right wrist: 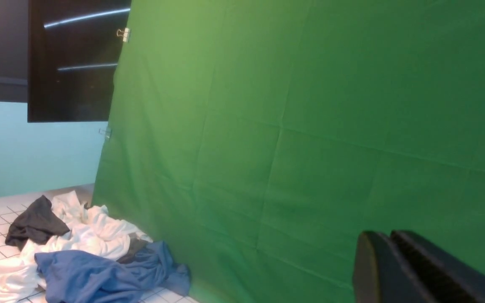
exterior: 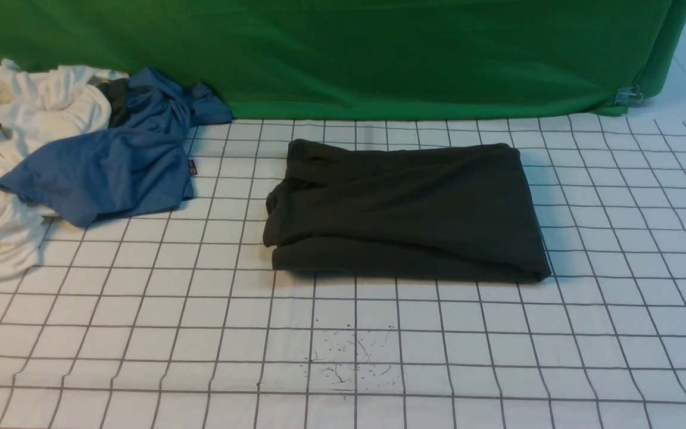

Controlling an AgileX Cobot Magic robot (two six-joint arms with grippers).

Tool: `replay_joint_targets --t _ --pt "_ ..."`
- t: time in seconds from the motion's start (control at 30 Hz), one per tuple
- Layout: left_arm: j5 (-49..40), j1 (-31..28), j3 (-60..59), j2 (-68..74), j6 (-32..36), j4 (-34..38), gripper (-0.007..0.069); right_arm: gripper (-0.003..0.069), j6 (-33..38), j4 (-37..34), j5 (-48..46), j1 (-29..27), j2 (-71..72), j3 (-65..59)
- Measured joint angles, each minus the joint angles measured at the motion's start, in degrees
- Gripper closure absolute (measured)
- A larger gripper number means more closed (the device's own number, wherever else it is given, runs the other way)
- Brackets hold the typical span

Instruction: Fold a long-sleeved shirt over a white checkered tablecloth.

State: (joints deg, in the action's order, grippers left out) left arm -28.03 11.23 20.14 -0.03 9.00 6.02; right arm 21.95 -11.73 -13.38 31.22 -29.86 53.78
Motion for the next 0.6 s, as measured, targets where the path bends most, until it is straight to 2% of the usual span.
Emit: replay_joint_targets --t 0.6 --pt "0.00 0.00 0.00 0.00 0.00 0.00 0.0656 0.0540 0.00 0.74 2.36 0.00 0.52 -3.06"
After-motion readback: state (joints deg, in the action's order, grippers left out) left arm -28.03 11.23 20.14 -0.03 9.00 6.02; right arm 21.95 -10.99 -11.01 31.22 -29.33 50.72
